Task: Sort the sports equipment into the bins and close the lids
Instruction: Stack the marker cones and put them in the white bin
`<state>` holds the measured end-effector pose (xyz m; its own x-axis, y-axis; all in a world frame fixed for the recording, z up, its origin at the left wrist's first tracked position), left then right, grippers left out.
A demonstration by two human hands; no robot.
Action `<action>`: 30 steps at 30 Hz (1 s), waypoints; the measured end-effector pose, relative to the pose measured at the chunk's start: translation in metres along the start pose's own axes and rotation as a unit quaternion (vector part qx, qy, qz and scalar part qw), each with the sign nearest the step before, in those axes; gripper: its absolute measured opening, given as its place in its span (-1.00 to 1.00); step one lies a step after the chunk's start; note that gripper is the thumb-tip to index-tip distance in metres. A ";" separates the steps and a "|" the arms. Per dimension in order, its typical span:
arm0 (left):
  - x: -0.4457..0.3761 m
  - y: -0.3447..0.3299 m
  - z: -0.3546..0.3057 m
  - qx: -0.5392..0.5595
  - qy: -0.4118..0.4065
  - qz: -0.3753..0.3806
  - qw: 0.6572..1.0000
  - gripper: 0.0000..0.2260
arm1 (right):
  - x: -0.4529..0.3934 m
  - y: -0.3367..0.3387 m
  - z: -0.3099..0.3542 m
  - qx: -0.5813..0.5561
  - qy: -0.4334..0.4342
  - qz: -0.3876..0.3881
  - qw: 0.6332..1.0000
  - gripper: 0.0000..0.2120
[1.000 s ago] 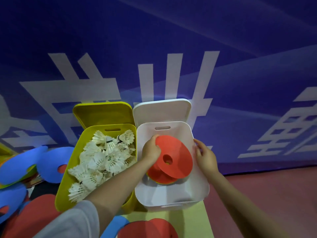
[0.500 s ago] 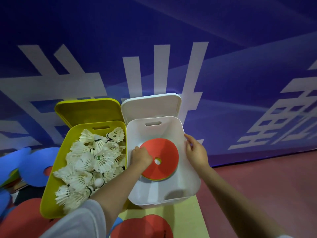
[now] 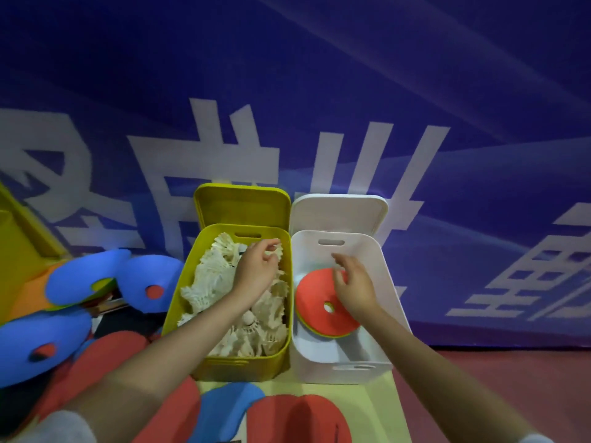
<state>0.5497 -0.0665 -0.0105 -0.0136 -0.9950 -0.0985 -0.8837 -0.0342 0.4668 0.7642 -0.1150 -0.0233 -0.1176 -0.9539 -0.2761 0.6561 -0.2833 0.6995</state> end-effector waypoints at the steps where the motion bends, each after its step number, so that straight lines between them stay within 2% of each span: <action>1: 0.001 0.019 0.006 0.003 0.003 -0.017 1.000 -0.74 | -0.001 -0.012 0.019 -0.023 0.023 0.005 0.999 -0.71; 7: 0.005 0.130 0.073 -0.003 0.037 -0.089 0.995 -0.71 | -0.004 -0.095 0.126 -0.131 0.069 0.043 0.988 -0.78; 11: 0.009 0.206 0.140 -0.033 0.085 -0.114 0.989 -0.69 | 0.000 -0.152 0.182 -0.178 0.055 0.080 0.979 -0.78; 18: 0.021 0.319 0.271 -0.097 0.177 -0.124 0.972 -0.70 | 0.015 -0.248 0.246 -0.064 0.112 0.187 0.974 -0.68; 23: 0.007 0.365 0.326 -0.105 0.205 -0.109 0.967 -0.67 | 0.019 -0.308 0.251 0.028 0.054 0.213 0.975 -0.59; 27: -0.020 0.378 0.343 -0.104 0.219 -0.093 0.966 -0.61 | 0.014 -0.336 0.231 0.065 -0.108 0.196 0.973 -0.52; 30: -0.040 0.380 0.356 -0.124 0.219 -0.067 0.965 -0.58 | 0.023 -0.349 0.223 0.015 -0.194 0.174 0.965 -0.49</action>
<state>0.0479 -0.0063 -0.1425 0.3415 -0.9219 0.1830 -0.7233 -0.1334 0.6775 0.3660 -0.0597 -0.1265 -0.1690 -0.9553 0.2426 0.6858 0.0628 0.7251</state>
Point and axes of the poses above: each hand's wrist, its own x-axis away from the middle knuckle, its own y-axis out of the back of the hand, z = x × y, the point moved 3 cm from there along -x, towards the middle knuckle, and after that the axes turned 4 degrees about y, right-handed, at the moved point
